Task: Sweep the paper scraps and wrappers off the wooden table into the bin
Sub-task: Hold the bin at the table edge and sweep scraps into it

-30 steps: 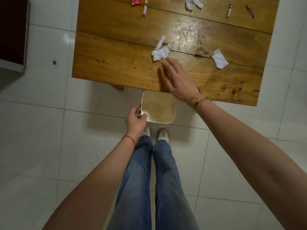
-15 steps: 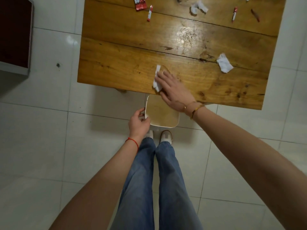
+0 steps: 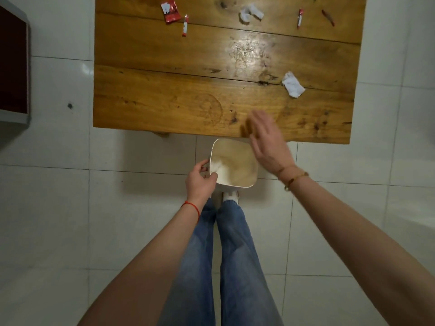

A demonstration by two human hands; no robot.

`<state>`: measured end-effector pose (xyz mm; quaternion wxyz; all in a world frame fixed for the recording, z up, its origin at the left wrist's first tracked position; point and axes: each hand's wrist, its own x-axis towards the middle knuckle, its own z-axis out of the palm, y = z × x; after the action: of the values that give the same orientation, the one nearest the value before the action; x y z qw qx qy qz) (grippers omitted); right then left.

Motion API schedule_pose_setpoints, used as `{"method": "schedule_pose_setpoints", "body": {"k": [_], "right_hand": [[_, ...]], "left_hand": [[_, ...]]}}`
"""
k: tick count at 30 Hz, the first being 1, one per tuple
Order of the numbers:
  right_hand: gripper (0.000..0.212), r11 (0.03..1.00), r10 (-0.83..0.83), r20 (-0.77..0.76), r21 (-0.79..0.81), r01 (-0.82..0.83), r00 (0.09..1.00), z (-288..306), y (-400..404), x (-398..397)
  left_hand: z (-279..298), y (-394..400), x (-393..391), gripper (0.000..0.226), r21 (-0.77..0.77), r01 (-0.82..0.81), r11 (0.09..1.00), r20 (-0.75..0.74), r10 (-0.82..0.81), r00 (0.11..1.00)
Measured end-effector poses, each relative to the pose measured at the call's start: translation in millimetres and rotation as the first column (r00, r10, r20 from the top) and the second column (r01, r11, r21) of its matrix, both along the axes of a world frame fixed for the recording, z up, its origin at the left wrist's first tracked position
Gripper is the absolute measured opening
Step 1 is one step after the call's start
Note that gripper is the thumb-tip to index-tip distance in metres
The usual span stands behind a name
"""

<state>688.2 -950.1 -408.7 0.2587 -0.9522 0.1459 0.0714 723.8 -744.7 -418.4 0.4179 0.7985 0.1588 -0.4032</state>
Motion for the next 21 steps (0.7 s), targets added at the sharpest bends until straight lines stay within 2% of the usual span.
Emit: {"method": "schedule_pose_setpoints", "body": {"k": [4,8,11,14,18,21], "right_hand": [[0.054,0.967,-0.233,-0.008,-0.102,0.231,0.972,1.3,-60.7,23.2],[0.056,0.961,-0.272,-0.111,-0.084,0.264,0.956,-6.2,-90.8,33.5],[0.055,0.976,-0.215,-0.172,-0.021,0.215,0.961,-10.9,-89.8,29.8],[0.055,0.993,-0.120,-0.160,-0.018,0.119,0.980,-14.0,-75.3,16.7],[0.054,0.999,0.038,-0.151,0.010,-0.037,0.988,-11.5,-44.9,-13.5],[0.053,0.973,0.229,-0.141,0.034,-0.227,0.963,-7.6,-19.0,-42.1]], "left_hand": [[-0.9,-13.3,-6.2,0.050,-0.021,0.037,0.999,-0.002,-0.037,0.999],[-4.3,-26.4,-15.0,0.049,-0.019,0.031,0.999,-0.005,-0.031,1.000],[-4.9,-36.5,-20.5,0.050,-0.023,0.006,1.000,-0.022,-0.007,1.000],[-3.7,-45.4,-24.7,0.049,-0.014,-0.018,1.000,-0.030,0.018,0.999],[-1.2,-55.1,-29.6,0.048,0.003,-0.072,0.997,-0.040,0.072,0.997],[1.9,-60.2,-34.6,0.046,0.015,-0.110,0.994,-0.037,0.111,0.993]]}}
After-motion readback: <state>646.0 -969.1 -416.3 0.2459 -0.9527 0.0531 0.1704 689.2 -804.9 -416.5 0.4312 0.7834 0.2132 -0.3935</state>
